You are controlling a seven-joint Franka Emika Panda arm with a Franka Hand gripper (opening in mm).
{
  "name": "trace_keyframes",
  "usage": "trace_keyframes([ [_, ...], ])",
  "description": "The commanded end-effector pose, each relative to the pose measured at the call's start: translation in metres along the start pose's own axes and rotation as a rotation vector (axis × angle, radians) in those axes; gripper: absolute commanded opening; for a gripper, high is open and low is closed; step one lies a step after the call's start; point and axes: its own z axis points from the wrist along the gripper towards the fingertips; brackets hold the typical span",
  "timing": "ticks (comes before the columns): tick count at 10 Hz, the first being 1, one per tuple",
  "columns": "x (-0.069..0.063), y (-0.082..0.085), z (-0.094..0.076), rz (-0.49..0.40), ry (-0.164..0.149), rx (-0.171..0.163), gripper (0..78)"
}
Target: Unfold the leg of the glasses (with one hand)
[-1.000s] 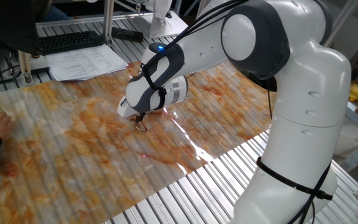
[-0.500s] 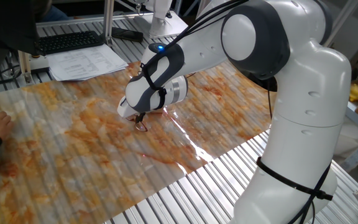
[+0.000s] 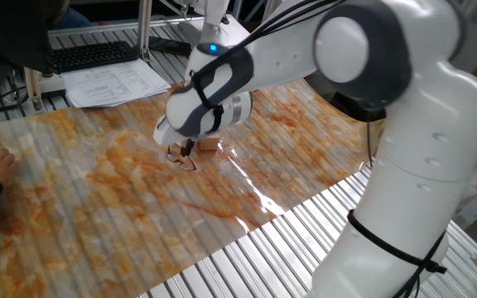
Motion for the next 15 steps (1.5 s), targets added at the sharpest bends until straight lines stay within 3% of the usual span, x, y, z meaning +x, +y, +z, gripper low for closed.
trace_keyframes([
  [1,0.007,0.006,-0.04,0.138,0.04,-0.087,1.1],
  [3,0.009,0.006,-0.047,0.162,0.036,-0.104,1.1],
  [7,0.005,0.005,-0.065,0.281,0.017,-0.197,1.1],
  [10,0.001,0.004,-0.072,0.317,-0.005,-0.187,1.1],
  [11,-0.004,0.002,-0.082,0.361,-0.055,-0.124,1.1],
  [14,-0.008,-0.001,-0.092,0.404,-0.132,-0.025,1.1],
  [15,-0.009,-0.001,-0.094,0.416,-0.175,0.016,1.1],
])
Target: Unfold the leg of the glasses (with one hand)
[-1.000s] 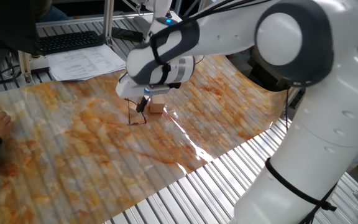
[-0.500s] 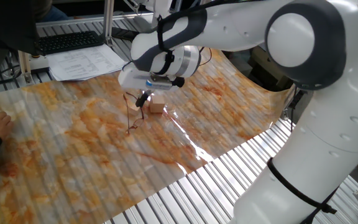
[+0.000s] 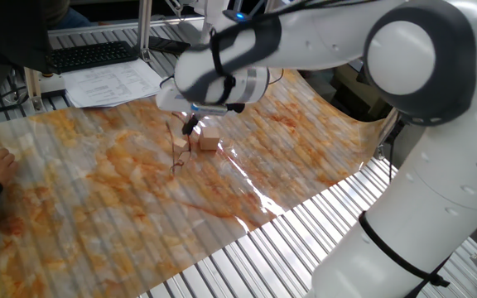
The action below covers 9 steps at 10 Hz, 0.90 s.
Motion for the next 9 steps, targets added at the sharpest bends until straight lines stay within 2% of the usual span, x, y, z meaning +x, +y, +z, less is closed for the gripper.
trace_keyframes([
  [1,-0.0073,-0.0001,-0.0131,0.048,-0.14,0.106,1.1],
  [2,-0.0066,-0.0012,-0.0167,0.083,-0.198,0.129,1.1],
  [3,-0.0058,-0.0008,-0.0174,0.103,-0.215,0.139,1.1],
  [6,-0.0038,0.0008,-0.019,0.136,-0.226,0.133,1.1],
  [7,-0.0036,0.0009,-0.0191,0.14,-0.241,0.133,1.1],
  [9,-0.0036,0.001,-0.019,0.147,-0.242,0.131,1.1],
])
